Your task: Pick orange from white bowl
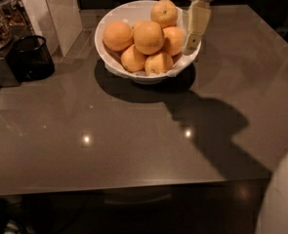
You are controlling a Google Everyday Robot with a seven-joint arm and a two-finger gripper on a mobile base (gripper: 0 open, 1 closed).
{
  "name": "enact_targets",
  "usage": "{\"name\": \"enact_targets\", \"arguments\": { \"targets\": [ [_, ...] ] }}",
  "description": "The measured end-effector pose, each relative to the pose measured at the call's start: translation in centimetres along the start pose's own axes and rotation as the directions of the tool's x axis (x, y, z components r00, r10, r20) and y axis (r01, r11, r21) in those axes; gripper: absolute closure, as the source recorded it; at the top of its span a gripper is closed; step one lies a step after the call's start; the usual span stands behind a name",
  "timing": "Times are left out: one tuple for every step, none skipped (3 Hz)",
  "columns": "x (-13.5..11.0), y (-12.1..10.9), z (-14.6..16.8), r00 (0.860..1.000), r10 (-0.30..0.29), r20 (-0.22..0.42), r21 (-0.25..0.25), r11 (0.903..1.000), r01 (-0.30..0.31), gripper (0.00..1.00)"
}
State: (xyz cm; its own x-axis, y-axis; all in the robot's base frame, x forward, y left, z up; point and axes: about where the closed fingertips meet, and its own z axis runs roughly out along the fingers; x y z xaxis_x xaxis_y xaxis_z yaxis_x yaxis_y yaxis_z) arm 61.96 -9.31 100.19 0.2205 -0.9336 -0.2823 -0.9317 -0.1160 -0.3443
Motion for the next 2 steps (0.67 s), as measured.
{"name": "enact_targets", "arguments": {
  "targets": [
    [-0.24, -0.81, 0.22, 1.000, -0.001, 0.009, 0.020, 0.9998, 0.000, 0.00],
    [0.14, -1.03, 0.95, 0.999, 0.040, 0.034, 0.032, 0.9986, -0.041, 0.00]
  ]
}}
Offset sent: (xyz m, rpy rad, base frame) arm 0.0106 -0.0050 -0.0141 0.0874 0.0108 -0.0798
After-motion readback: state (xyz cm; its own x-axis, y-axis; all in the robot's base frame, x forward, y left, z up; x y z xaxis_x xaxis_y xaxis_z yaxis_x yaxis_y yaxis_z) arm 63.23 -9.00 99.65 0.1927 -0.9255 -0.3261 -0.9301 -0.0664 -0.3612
